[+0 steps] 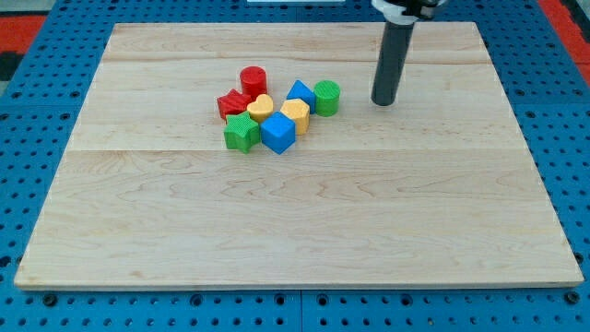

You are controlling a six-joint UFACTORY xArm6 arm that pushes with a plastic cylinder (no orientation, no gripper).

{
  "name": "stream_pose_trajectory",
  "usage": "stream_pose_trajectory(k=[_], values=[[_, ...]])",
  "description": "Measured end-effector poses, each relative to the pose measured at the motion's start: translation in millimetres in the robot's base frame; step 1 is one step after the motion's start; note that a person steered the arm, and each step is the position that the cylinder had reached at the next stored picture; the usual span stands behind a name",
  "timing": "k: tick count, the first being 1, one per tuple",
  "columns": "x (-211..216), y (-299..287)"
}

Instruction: Push the green circle along with the blue triangle towards the red circle

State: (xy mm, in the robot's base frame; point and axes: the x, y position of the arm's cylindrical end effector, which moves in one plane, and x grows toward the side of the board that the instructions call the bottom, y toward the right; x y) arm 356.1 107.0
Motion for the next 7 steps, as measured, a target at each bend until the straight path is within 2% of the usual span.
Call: stream_pose_trajectory(k=[5, 7], values=[[0, -64], [-2, -68]])
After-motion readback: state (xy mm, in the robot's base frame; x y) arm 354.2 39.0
